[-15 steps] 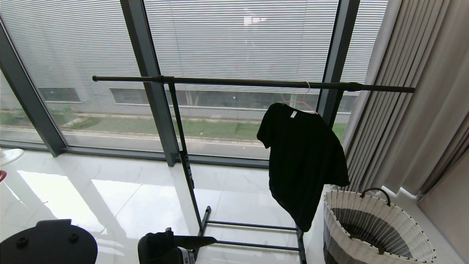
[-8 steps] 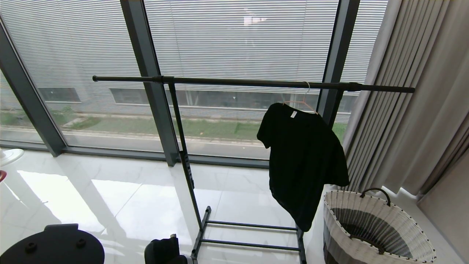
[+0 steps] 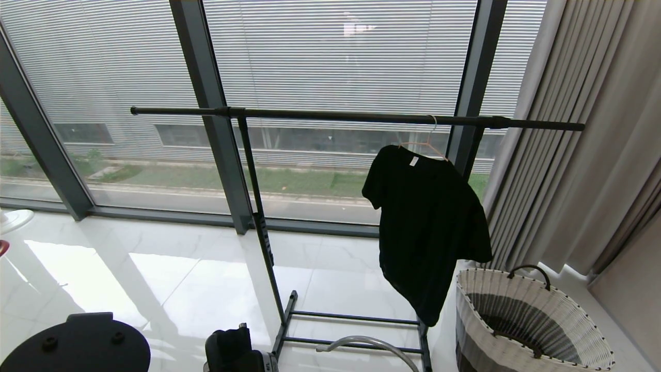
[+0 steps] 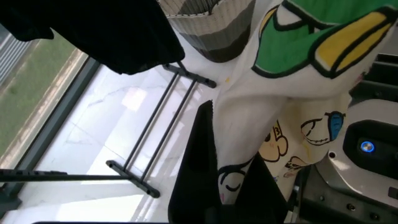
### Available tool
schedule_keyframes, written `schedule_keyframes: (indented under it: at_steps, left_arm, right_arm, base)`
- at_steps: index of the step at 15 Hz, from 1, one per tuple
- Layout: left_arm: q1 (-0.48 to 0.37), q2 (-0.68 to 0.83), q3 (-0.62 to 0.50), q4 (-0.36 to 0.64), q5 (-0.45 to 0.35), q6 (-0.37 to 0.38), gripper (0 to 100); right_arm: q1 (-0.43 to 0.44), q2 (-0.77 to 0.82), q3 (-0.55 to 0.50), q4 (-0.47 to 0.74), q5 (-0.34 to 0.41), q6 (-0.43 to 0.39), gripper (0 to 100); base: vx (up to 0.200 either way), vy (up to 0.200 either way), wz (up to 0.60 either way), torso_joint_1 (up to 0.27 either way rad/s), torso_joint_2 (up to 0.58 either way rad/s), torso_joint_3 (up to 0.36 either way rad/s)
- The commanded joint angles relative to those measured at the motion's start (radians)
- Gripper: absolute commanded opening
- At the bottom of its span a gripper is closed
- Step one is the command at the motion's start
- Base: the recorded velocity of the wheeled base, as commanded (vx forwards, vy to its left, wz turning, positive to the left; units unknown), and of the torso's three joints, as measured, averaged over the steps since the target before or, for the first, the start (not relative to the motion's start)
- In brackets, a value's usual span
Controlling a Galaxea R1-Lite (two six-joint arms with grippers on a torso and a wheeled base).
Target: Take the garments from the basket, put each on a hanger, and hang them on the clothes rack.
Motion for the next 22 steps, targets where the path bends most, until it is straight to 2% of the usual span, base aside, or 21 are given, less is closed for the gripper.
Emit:
schedule_keyframes:
  at_steps: [1,2,3,5,8,12,13,16,18,21,22]
  left_arm:
    - [0.063,-0.005,0.036,0.0,0.008,0.027,0]
    - [0.086,-0.01,0.045,0.0,0.011,0.047,0]
    - [0.169,-0.025,0.07,0.0,0.012,0.06,0]
    - [0.272,-0.059,0.088,0.0,0.011,0.06,0]
    - [0.379,-0.073,0.051,0.0,0.009,0.05,0]
    - [0.511,-0.065,-0.099,0.0,0.008,-0.012,0]
    - [0.517,-0.07,-0.11,0.0,0.008,-0.019,0]
    - [0.51,-0.109,-0.142,0.0,0.008,-0.027,0]
    - [0.51,-0.119,-0.162,0.0,0.008,-0.027,0]
    - [0.51,-0.117,-0.188,0.0,0.008,-0.027,0]
    - [0.51,-0.116,-0.191,0.0,0.008,-0.027,0]
  right_arm:
    - [-0.055,-0.017,0.025,-0.001,-0.016,0.001,100]
    - [-0.068,-0.021,0.025,0.0,-0.016,0.001,100]
    - [-0.108,-0.027,0.025,0.0,-0.016,0.004,100]
    - [-0.177,-0.012,0.025,-0.001,-0.012,0.017,100]
    - [-0.2,0.02,0.025,-0.001,-0.016,0.066,100]
    - [-0.2,0.091,-0.064,-0.001,-0.043,0.247,100]
    - [-0.2,0.115,-0.085,-0.001,-0.057,0.27,100]
    - [-0.213,0.302,-0.229,-0.003,-0.109,0.435,100]
    - [-0.25,0.433,-0.367,-0.004,-0.117,0.462,100]
    - [-0.281,0.615,-0.556,-0.006,-0.218,0.469,100]
    - [-0.279,0.641,-0.593,-0.006,-0.227,0.477,100]
  base:
    - [0.0,0.0,0.0,0.0,0.0,0.0]
    - [0.0,0.0,0.0,0.0,0.0,0.0]
    - [0.0,0.0,0.0,0.0,0.0,0.0]
    - [0.0,0.0,0.0,0.0,0.0,0.0]
    - [0.0,0.0,0.0,0.0,0.0,0.0]
    - [0.0,0.0,0.0,0.0,0.0,0.0]
    - [0.0,0.0,0.0,0.0,0.0,0.0]
    - [0.0,0.0,0.0,0.0,0.0,0.0]
    - [0.0,0.0,0.0,0.0,0.0,0.0]
    - [0.0,0.0,0.0,0.0,0.0,0.0]
    - [0.0,0.0,0.0,0.0,0.0,0.0]
